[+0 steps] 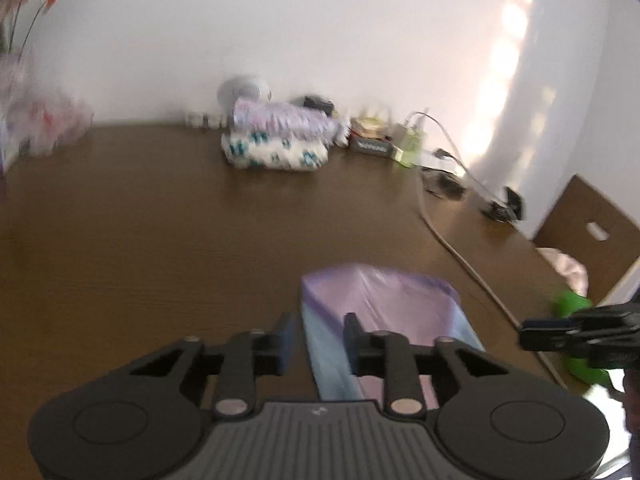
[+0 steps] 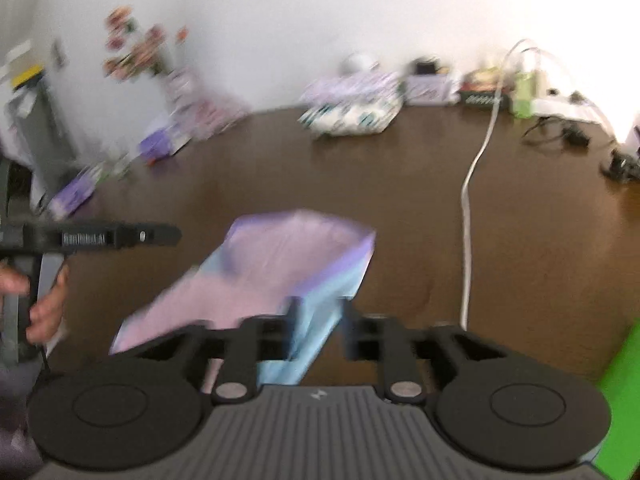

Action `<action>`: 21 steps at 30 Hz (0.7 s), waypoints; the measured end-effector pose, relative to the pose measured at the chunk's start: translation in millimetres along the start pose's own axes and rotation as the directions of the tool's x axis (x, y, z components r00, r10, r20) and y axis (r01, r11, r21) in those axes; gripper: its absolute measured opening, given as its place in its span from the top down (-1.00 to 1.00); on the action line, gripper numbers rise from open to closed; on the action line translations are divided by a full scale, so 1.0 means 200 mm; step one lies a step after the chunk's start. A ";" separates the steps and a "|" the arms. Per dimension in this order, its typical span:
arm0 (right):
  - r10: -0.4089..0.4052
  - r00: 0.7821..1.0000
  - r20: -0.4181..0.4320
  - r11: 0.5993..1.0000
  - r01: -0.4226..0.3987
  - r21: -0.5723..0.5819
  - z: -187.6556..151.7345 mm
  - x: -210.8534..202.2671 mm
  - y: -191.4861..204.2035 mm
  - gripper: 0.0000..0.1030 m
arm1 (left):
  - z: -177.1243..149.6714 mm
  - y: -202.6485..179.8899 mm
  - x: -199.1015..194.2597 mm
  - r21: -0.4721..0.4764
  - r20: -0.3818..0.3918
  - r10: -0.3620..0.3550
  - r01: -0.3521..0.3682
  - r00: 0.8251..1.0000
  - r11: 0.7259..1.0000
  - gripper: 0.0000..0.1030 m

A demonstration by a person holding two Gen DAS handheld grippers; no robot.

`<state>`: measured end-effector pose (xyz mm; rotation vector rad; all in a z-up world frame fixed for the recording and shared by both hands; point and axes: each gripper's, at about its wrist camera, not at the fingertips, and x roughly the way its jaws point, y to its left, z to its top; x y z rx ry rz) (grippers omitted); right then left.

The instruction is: Fold clothes

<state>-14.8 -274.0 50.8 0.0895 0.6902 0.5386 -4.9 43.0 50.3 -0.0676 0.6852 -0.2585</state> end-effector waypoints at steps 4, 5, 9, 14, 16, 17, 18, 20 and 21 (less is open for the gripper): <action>-0.062 0.997 -0.033 0.996 0.064 0.064 0.13 0.22 -0.02 0.14 | 0.14 -0.02 0.26 0.010 -0.099 0.068 -0.067 0.993 0.998 0.36; -0.084 0.995 -0.052 0.994 0.087 0.063 0.15 0.28 -0.03 0.15 | 0.15 -0.02 0.29 0.024 -0.114 0.067 -0.065 0.991 0.998 0.36; -0.122 0.986 -0.116 0.990 0.130 0.061 0.13 0.43 -0.04 0.40 | 0.11 -0.01 0.39 0.030 -0.183 0.057 -0.052 0.981 0.998 0.48; -0.107 0.987 -0.122 0.993 0.113 0.042 0.12 0.44 -0.04 0.95 | 0.07 0.01 0.37 0.004 -0.162 0.020 -0.019 0.987 1.000 0.95; -0.097 0.990 -0.105 0.995 0.100 0.028 0.11 0.42 -0.03 0.96 | 0.06 0.00 0.34 -0.006 -0.145 0.004 -0.005 0.989 1.000 0.97; -0.090 0.992 -0.092 0.996 0.093 0.019 0.11 0.39 -0.02 0.96 | 0.06 0.00 0.32 -0.012 -0.134 -0.003 0.001 0.991 1.000 0.98; -0.083 0.994 -0.076 0.996 0.084 0.009 0.11 0.35 -0.01 0.96 | 0.06 0.00 0.30 -0.019 -0.123 -0.010 0.008 0.992 1.000 0.98; -0.068 0.997 -0.044 0.998 0.068 -0.012 0.10 0.27 0.01 0.96 | 0.05 0.00 0.21 -0.025 -0.073 -0.008 0.007 0.997 1.000 0.98; -0.060 0.998 -0.028 0.998 0.060 -0.022 0.10 0.23 0.02 0.96 | 0.05 -0.01 0.15 -0.024 -0.044 -0.009 0.008 0.999 1.000 0.98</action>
